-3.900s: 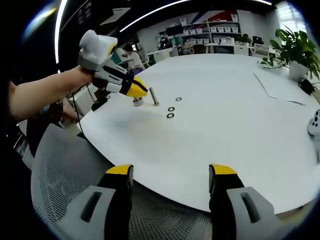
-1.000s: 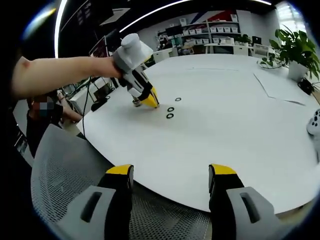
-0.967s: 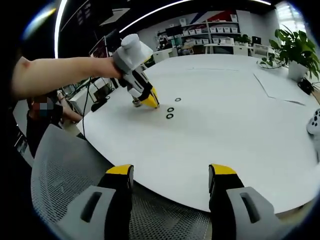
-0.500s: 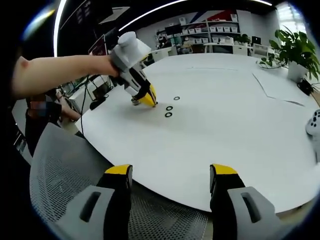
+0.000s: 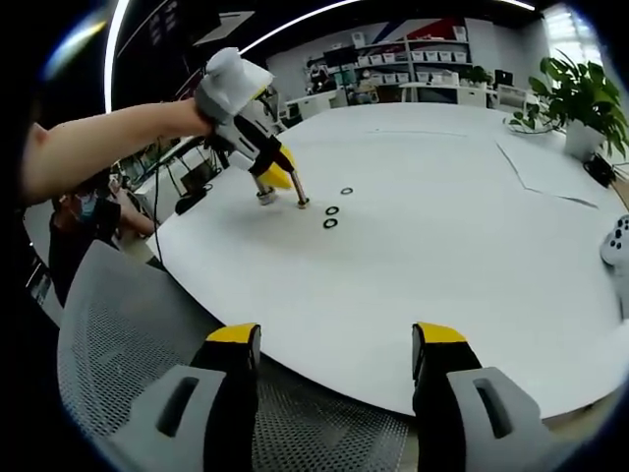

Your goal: Place the washer onto the threaded stud by aligning its center hole with the stud, sliding it down to the base, and recovering from edge contact or off-axis alignment until the washer reaches the visible bottom stop.

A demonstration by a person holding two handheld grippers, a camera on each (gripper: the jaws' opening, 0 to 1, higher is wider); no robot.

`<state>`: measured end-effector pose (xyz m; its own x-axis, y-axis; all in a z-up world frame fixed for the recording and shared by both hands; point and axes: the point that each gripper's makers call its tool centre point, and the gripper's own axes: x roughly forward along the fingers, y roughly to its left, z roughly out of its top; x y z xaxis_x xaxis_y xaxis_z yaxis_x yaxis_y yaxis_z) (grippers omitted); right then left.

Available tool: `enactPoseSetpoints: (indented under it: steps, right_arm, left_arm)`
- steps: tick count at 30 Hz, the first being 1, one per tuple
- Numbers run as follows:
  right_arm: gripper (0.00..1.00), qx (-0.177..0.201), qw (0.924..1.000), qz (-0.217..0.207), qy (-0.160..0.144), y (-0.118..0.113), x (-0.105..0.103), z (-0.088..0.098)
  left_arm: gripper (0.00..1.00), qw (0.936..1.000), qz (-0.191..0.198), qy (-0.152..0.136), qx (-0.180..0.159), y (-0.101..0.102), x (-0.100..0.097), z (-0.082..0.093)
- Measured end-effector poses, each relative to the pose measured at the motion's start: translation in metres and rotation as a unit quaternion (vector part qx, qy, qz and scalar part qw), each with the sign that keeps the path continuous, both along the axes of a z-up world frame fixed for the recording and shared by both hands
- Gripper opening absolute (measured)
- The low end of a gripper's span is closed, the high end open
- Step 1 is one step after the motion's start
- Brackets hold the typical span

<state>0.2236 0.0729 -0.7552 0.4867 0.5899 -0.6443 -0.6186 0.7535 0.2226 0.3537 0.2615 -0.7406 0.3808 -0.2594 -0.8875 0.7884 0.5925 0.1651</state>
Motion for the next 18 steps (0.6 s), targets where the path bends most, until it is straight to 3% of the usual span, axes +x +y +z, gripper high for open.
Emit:
enactPoseSetpoints:
  steps: [11,18]
  right_arm:
    - [0.65,-0.004,1.0000,0.004,0.004,0.000,-0.001,-0.001]
    - [0.65,-0.003,1.0000,-0.002,0.007,-0.001,-0.001,-0.002]
  left_arm:
    - [0.18,0.9970,0.021,-0.046,-0.059,-0.014,-0.016,0.041]
    - [0.18,0.9959,0.014,-0.039,-0.081,-0.027,-0.030,0.039]
